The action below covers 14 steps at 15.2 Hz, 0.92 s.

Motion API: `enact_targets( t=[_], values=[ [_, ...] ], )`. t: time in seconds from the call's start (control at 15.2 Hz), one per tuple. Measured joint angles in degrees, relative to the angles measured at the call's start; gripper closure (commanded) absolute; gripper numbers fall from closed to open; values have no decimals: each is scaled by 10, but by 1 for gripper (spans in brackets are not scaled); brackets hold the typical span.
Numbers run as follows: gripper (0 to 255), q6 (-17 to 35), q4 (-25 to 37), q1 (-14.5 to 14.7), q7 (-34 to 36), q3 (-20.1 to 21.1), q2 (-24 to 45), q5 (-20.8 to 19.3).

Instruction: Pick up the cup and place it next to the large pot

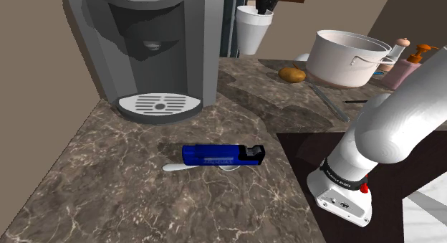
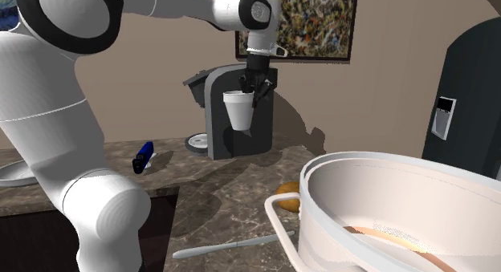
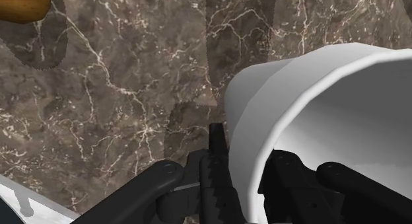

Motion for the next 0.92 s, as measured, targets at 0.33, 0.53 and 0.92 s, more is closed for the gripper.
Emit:
enact_targets(
  t=[0.33,0.53,0.92],
  values=[
    [255,-39,52,1,4,-1,14,4],
    [255,-63,86,1,6,-2,23,6],
    [255,-117,164,1,8,-7,49,13]
  ],
)
